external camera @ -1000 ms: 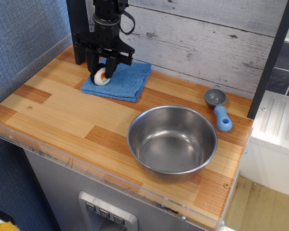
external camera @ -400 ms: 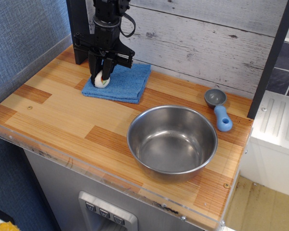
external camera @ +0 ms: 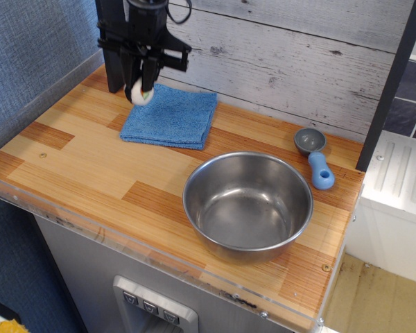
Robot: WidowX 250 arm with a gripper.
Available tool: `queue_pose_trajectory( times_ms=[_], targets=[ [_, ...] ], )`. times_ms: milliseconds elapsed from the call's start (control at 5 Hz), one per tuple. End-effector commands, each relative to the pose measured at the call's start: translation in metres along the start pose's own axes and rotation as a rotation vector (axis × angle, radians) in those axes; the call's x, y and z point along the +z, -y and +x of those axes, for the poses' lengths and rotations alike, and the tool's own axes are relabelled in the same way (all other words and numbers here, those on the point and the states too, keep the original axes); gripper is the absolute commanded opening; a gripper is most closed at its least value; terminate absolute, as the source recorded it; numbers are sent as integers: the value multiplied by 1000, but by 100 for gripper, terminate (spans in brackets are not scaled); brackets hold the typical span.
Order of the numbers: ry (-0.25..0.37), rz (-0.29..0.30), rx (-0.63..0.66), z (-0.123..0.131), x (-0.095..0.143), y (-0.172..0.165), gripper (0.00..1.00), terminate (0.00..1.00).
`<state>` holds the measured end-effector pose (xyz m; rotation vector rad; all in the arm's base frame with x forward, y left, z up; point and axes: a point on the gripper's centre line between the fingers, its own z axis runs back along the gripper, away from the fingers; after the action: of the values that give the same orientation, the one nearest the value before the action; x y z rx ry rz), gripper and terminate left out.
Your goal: Put the sushi roll into the pot.
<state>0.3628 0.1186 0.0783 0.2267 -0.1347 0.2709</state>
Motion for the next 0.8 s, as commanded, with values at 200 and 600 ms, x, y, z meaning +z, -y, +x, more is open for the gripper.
queue_pose_trajectory(
  times_ms=[200,600],
  targets=[
    [160,-87,-70,-26,86,39,0,0],
    [180,-155,-183,-71,104,86,0,0]
  ],
)
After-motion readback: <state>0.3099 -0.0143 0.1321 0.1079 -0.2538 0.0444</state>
